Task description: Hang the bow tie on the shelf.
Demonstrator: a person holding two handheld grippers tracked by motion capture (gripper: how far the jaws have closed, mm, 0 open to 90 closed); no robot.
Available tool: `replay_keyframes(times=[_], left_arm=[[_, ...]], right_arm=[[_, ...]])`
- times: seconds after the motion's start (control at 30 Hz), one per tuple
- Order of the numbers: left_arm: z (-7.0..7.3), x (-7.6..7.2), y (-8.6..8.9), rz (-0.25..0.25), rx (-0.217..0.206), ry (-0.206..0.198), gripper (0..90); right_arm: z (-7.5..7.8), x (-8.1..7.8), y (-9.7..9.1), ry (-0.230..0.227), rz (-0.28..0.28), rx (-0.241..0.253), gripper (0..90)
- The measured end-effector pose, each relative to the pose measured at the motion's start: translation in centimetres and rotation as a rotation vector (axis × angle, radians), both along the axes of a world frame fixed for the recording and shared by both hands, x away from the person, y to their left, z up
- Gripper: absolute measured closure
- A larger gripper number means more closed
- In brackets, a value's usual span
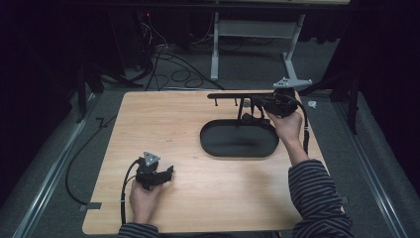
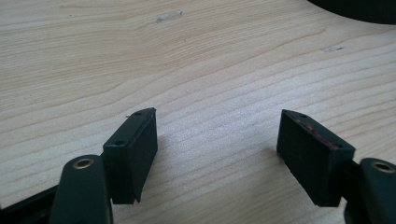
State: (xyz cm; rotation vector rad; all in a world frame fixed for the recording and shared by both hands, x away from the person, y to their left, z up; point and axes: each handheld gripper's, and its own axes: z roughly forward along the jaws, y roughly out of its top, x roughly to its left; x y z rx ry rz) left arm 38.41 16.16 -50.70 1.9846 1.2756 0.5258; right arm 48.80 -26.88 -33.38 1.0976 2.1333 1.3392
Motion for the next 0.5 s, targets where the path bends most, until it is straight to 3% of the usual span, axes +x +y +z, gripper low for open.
replay_keyframes(times=[0.5], left_arm=[[0.0, 0.0, 0.0, 0.0, 0.001, 0.0, 29.5]], right_arm=[[-0.5, 0.7, -1.3, 0.026, -0.055, 0.0, 90.0]])
